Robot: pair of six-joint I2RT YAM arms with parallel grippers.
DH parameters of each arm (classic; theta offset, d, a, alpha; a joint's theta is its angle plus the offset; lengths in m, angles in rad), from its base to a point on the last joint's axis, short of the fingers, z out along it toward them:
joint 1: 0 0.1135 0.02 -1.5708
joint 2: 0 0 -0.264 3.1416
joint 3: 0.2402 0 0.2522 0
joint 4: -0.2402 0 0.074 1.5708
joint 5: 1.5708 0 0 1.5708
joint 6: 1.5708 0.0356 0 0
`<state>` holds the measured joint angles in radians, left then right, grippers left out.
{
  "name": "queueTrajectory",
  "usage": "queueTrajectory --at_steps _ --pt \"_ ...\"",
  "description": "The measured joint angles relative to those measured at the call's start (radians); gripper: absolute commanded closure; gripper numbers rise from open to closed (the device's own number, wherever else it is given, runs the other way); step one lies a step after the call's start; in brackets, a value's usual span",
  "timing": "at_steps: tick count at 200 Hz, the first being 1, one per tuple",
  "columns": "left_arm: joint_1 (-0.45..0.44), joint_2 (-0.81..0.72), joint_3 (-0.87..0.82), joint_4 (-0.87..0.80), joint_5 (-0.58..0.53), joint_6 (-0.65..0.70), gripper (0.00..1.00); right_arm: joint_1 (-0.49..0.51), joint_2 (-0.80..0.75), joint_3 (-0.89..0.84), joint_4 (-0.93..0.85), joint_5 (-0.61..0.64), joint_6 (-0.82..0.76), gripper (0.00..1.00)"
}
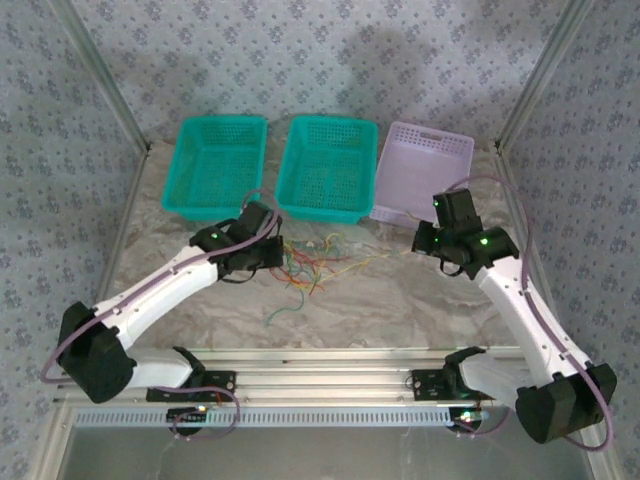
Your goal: Untangle the cables
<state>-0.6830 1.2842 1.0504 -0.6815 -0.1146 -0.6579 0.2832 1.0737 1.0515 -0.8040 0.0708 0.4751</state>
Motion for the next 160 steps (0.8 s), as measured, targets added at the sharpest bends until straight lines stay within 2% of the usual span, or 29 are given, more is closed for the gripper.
queueTrajectory --at_steps 53,126,160 --pt "0.107 -0.063 0.0 -0.056 -0.009 0.041 1.0 -0.136 -0.081 -0.045 0.009 0.091 0.057 1.0" --pt "0.15 -0.103 0.001 -0.09 -0.006 0.063 1.0 -0.153 -0.187 -0.052 0.008 0.128 0.119 1.0" --pt "0.241 -0.193 0.001 -0.141 -0.029 0.086 1.0 -0.176 -0.259 -0.062 0.005 0.232 0.151 1.0"
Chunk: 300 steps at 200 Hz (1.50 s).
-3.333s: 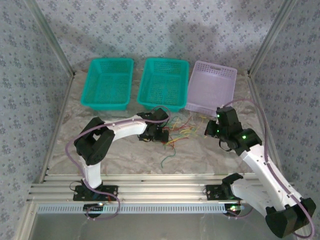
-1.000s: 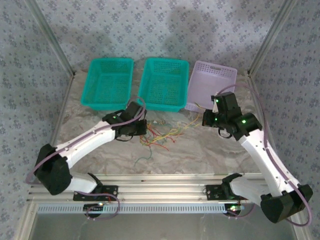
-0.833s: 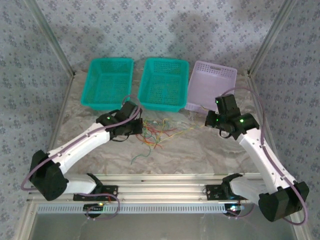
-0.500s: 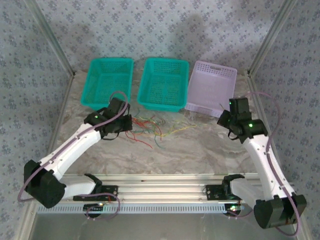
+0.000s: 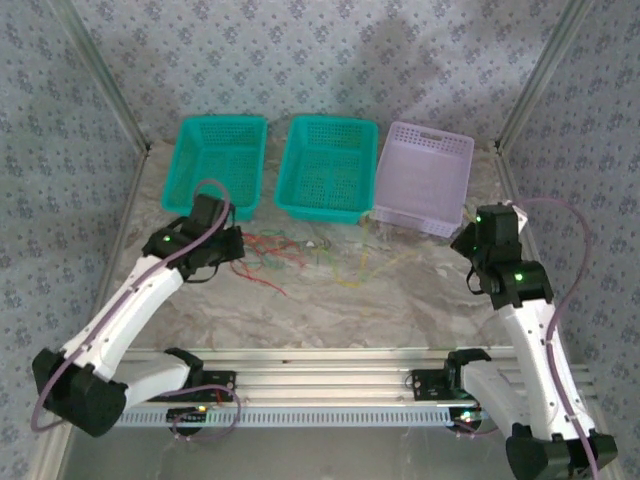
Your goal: Untangle the cables
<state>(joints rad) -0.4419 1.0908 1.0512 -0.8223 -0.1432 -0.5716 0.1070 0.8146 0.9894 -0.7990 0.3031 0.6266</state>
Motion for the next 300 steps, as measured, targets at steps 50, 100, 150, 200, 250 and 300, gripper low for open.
queueTrajectory --at_steps 50,100,150,200,250,300 --pt "0.05 -0.047 0.045 -0.05 0.006 0.033 1.0 -0.027 -0.03 -0.035 0.011 0.001 0.014 1.0" --pt "-0.018 0.052 -0.038 0.042 0.124 -0.016 1.0 -0.01 -0.002 -0.061 0.106 -0.187 0.024 1.0" --pt "-0.182 0.224 -0.026 0.137 0.13 -0.062 0.51 0.068 -0.004 -0.055 0.179 -0.322 0.004 1.0" --pt "-0.202 0.313 0.054 0.188 0.135 -0.072 0.24 0.177 0.026 -0.022 0.176 -0.328 -0.076 1.0" --pt "-0.202 0.363 0.165 0.214 0.145 -0.057 0.18 0.257 0.033 -0.019 0.194 -0.326 -0.144 1.0" --pt "-0.214 0.513 0.385 0.251 0.2 -0.053 0.17 0.357 0.095 -0.013 0.249 -0.388 -0.213 1.0"
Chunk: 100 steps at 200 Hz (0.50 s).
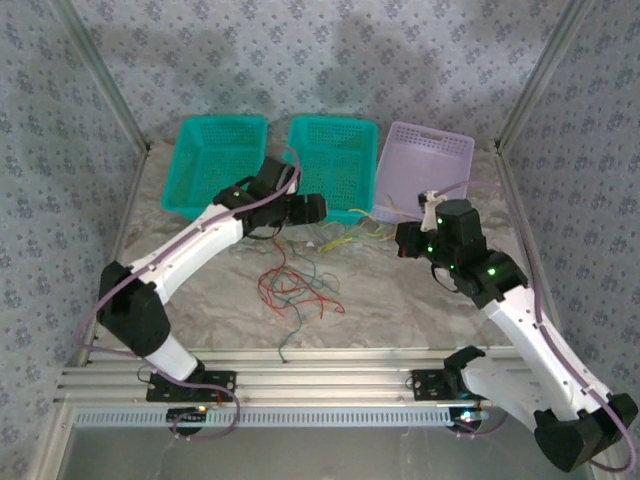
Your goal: Untangle the cables
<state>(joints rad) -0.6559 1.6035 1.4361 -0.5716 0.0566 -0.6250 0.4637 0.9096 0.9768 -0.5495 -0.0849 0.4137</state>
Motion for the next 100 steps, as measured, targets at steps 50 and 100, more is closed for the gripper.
queueTrajectory --at_steps 50,100 --pt "-0.042 0.137 0.125 -0.01 0.045 0.024 0.17 0.064 0.019 0.0 0.008 -0.02 -0.056 1.0" --pt "-0.1 0.189 0.126 -0.048 0.055 0.045 0.16 0.084 0.041 0.0 0.008 -0.016 -0.072 1.0"
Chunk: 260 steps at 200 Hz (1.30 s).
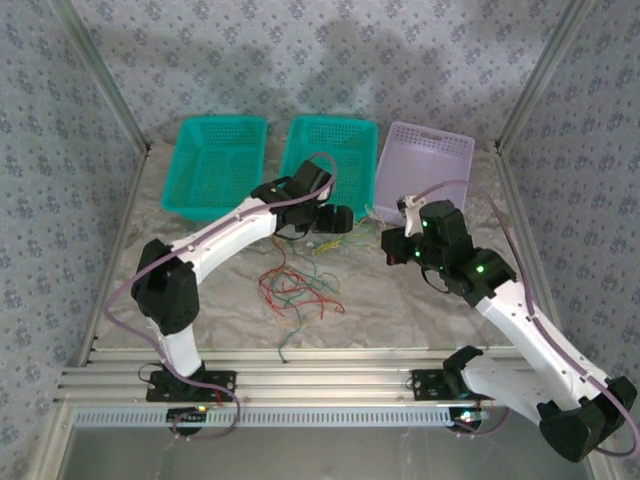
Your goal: Untangle the cables
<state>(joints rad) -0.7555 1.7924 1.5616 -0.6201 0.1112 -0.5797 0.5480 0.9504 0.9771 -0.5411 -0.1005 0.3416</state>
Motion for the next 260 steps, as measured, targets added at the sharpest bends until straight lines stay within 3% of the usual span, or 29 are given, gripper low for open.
queueTrajectory --at_steps 53,91,173,223,260 --pt "-0.026 -0.012 -0.028 0.057 0.001 -0.04 0.16 0.032 0.018 0.0 0.0 0.011 -0.012 1.0" --pt "-0.024 -0.019 -0.034 0.09 0.002 -0.068 0.23 0.045 0.018 0.0 0.0 0.019 -0.014 1.0" --pt "-0.024 -0.019 -0.034 0.101 0.002 -0.101 0.64 0.068 0.018 0.0 0.0 0.035 -0.018 1.0" --pt "-0.024 -0.019 -0.036 0.102 0.009 -0.103 0.75 0.072 0.018 0.0 0.0 0.044 -0.018 1.0" --pt "-0.024 -0.019 -0.036 0.102 0.009 -0.111 0.99 0.073 0.018 0.0 0.0 0.045 -0.018 1.0"
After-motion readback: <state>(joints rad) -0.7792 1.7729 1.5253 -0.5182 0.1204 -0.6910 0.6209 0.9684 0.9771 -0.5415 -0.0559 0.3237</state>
